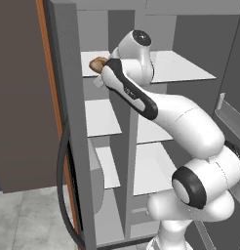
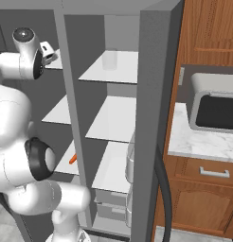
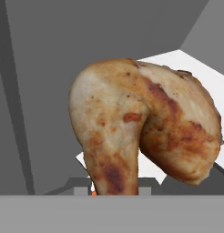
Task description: There's a chicken drumstick in the fridge that needs to be moved to the freezer for freezing. Pick up the chicken drumstick from the fridge, place it on any shelf in the freezer, and close the fridge and freezer doors when done.
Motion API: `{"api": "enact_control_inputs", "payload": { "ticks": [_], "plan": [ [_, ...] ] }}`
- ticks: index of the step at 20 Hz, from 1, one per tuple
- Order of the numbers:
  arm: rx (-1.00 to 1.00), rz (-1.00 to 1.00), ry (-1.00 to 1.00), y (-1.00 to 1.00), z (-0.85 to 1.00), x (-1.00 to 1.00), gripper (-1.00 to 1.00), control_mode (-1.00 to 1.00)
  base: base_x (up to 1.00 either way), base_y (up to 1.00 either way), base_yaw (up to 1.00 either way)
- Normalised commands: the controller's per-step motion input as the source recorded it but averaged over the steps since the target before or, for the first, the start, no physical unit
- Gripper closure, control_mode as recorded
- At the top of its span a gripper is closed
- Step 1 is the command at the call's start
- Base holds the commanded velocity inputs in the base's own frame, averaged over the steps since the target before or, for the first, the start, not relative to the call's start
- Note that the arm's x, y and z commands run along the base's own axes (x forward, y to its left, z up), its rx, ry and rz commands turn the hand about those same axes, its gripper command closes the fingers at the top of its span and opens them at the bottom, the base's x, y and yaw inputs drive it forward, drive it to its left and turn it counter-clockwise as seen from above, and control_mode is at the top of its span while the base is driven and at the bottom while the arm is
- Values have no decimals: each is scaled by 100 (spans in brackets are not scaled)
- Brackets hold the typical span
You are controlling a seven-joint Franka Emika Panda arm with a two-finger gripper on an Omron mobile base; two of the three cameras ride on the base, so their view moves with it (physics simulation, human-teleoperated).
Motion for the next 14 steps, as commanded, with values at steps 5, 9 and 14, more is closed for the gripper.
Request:
{"api": "enact_control_inputs", "payload": {
  "ticks": [5,9,14],
  "plan": [
    [0,0,0,2,-5,44,100,-100,0,0,0],
    [0,0,2,4,-3,46,100,-100,0,0,0],
    [-1,0,1,10,-7,39,100,-100,0,0,0]
  ]
}}
